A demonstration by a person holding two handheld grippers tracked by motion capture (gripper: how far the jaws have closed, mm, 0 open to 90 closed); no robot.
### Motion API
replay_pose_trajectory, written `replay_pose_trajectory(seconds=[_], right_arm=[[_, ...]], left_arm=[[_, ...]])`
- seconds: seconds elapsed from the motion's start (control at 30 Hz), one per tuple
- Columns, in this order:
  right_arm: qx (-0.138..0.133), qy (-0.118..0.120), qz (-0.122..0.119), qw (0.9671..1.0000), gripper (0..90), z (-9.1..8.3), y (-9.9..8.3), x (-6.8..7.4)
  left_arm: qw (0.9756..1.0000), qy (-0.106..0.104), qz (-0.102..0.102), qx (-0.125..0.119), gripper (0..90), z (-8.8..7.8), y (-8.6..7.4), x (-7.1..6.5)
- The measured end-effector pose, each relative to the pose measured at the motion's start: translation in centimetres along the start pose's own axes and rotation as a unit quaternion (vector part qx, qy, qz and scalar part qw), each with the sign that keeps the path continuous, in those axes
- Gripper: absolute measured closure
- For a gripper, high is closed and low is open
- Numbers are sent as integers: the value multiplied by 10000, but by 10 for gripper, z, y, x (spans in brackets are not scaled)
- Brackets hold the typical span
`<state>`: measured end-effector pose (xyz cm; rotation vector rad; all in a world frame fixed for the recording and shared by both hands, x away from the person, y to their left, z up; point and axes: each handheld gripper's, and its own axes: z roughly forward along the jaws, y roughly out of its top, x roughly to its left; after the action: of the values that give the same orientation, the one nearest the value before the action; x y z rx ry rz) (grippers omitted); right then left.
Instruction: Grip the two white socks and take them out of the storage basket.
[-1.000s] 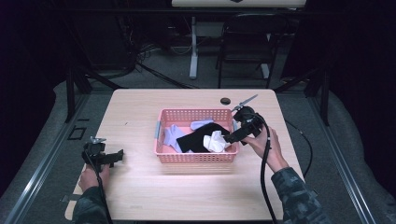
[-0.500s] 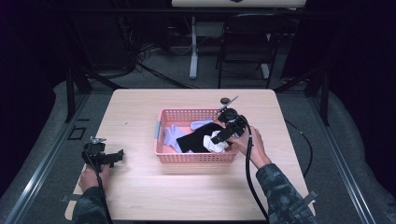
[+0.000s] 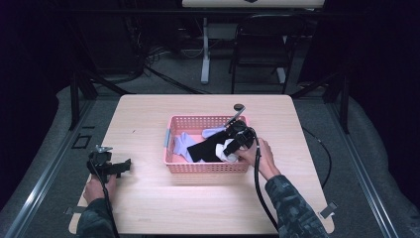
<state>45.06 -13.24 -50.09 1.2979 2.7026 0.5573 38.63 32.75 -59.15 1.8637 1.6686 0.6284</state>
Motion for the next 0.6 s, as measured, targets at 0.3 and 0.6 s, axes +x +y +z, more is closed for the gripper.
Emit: replay_pose_trajectory(seconds=[0.3, 0.6], right_arm=[[121, 246, 65, 9996, 664, 2, -2, -1], [1, 315, 75, 9995, 804, -7, -4, -2]], left_arm=[[10000, 0, -2, 0, 2, 0, 0, 0], [10000, 0, -1, 0, 2, 0, 0, 0]])
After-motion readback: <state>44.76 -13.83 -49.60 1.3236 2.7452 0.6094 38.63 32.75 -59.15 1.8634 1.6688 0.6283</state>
